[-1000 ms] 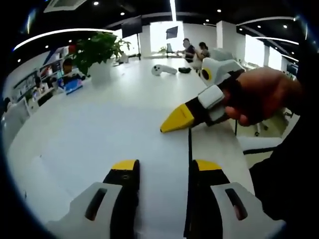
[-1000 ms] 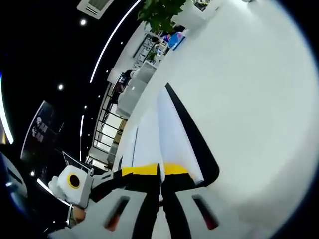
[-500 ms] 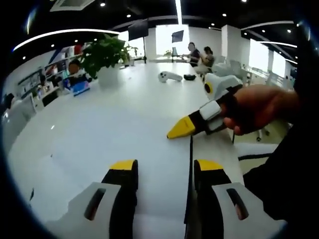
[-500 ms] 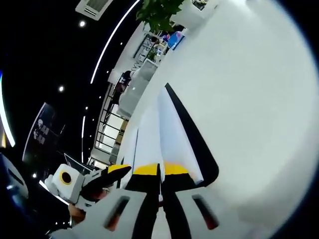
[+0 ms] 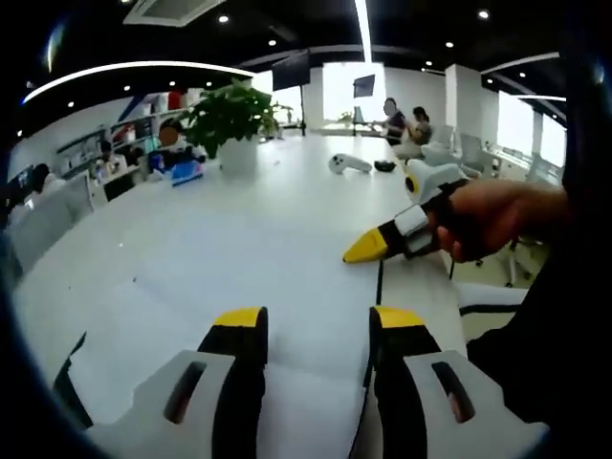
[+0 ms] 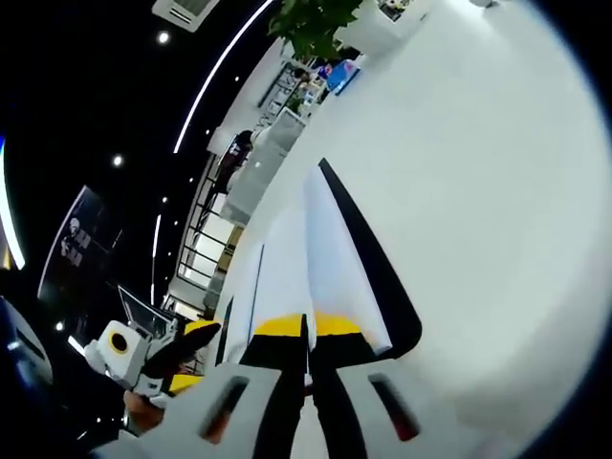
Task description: Flip through the bound document one page at a time
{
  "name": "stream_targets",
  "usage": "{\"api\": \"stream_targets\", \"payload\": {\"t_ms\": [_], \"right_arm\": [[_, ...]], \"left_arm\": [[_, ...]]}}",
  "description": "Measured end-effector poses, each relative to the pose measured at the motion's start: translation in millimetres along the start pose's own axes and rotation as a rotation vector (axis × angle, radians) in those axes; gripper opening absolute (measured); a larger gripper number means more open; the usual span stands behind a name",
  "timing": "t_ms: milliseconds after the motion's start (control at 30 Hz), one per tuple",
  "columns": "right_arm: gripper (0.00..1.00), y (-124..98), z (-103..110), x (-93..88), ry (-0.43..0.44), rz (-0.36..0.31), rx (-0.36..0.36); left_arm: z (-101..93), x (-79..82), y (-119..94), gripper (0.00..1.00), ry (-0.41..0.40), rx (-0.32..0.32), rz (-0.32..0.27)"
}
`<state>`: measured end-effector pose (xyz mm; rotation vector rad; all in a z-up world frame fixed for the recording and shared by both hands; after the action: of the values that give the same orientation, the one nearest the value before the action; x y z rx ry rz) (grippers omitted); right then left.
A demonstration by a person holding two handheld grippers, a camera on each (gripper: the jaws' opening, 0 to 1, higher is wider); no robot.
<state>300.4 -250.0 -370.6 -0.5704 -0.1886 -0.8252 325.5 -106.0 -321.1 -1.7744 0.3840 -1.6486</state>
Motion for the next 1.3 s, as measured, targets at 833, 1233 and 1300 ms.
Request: {"api": "stream_targets", "payload": {"t_ms": [833, 1233, 1300], "right_arm": [[0.01, 1, -1, 0.4, -0.038, -0.019, -0.045], [0.01, 0, -8, 4.3, -0.052, -0.041, -0.046], [0.01, 0, -8, 4.1, -0.057, -0.045, -0.051]], "left_arm": [[27.1, -28.2, -79, 0.45, -0.095, 0.145, -0.081], [28.7, -41.3, -103, 0.45, -0.102, 0.182, -0.126], [33.1, -47.7, -110, 0.45, -0.138, 0.207, -0.141]]}}
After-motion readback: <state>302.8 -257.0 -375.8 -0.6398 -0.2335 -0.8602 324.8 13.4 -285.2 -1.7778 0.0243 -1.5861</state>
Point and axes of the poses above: the point that each gripper's makers call its tool centre point, and the gripper's own axes: y roughly forward along the fingers, z roughly to its left, x roughly out of its top, the point moved 3 cm from there along -y, roughly backward along the fingers, and after that the axes turned 14 degrees about z, right-handed, at the moved point
